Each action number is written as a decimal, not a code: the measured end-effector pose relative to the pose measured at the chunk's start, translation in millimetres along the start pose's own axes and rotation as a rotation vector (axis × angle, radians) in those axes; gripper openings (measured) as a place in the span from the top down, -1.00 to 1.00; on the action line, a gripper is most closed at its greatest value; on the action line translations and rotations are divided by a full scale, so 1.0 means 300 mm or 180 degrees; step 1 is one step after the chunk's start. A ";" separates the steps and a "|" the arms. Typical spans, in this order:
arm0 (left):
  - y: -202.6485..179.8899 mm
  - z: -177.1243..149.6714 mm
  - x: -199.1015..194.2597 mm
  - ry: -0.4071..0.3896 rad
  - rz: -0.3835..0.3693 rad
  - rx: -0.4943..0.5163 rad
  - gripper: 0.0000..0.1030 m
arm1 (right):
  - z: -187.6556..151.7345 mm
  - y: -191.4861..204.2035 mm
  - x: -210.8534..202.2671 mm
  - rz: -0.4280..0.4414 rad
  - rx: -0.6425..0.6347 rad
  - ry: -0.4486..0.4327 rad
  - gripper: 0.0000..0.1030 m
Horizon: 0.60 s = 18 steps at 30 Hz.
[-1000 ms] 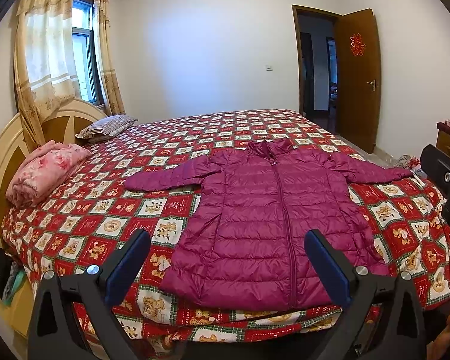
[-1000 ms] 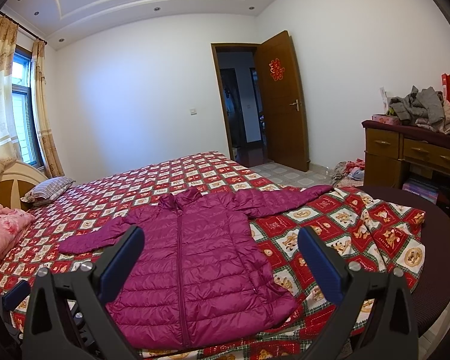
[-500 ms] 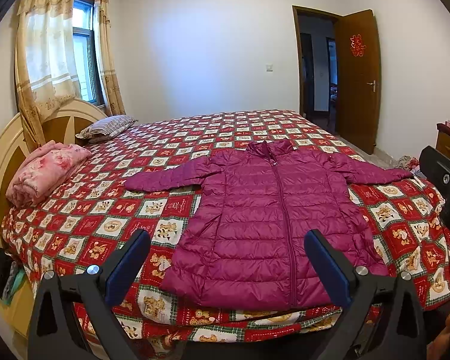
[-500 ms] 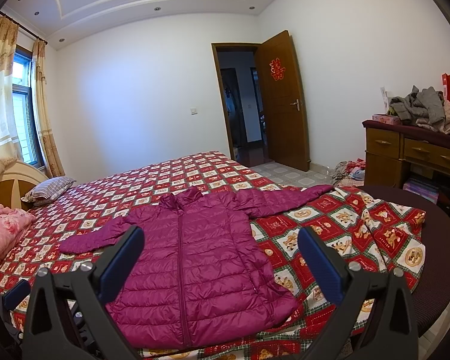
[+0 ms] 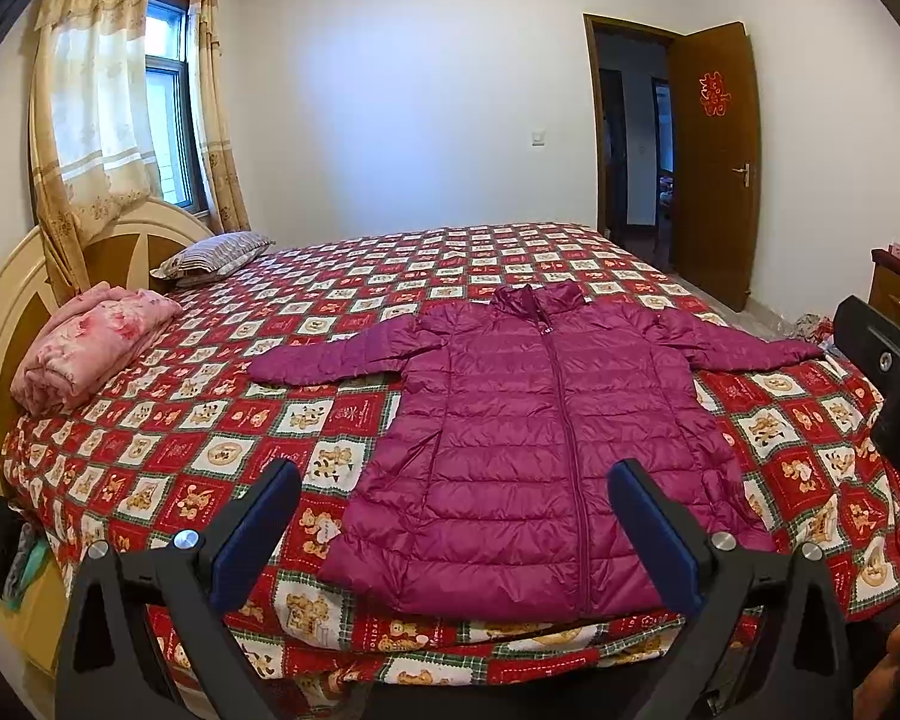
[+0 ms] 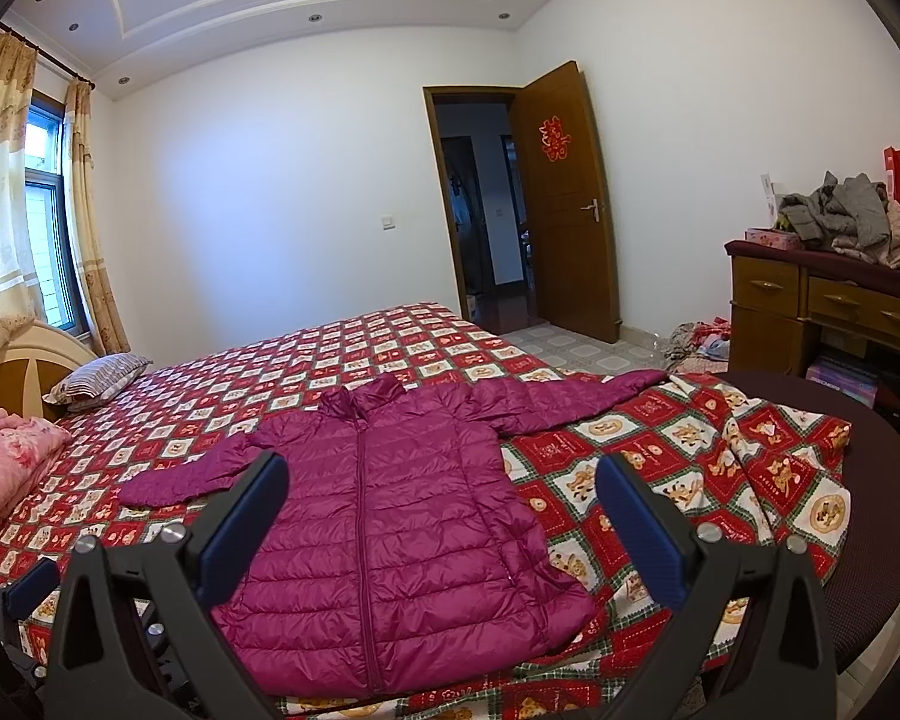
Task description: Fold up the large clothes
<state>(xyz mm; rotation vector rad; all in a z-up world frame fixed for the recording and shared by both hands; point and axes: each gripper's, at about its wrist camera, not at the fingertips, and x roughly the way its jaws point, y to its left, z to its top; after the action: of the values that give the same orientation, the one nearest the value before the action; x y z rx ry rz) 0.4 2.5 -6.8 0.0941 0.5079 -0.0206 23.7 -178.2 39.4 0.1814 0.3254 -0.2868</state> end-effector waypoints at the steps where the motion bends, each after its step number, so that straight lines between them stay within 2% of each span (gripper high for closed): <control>1: -0.001 0.001 -0.002 -0.0005 -0.0002 -0.0004 -0.98 | 0.000 0.001 0.001 0.0000 0.0002 0.0002 -1.00; 12: 0.047 0.024 -0.041 -0.0185 -0.0079 -0.0255 -0.98 | -0.002 0.006 -0.003 -0.0007 0.0007 0.0003 -1.00; 18: 0.059 0.026 -0.042 -0.0187 -0.0085 -0.0273 -0.98 | -0.002 0.001 -0.002 -0.0005 0.0010 0.0006 -1.00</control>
<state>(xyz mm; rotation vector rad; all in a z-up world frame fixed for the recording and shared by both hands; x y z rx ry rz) -6.1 19.4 7.5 0.0029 0.4508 -0.0277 23.1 -177.5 39.2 0.1844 0.3269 -0.2885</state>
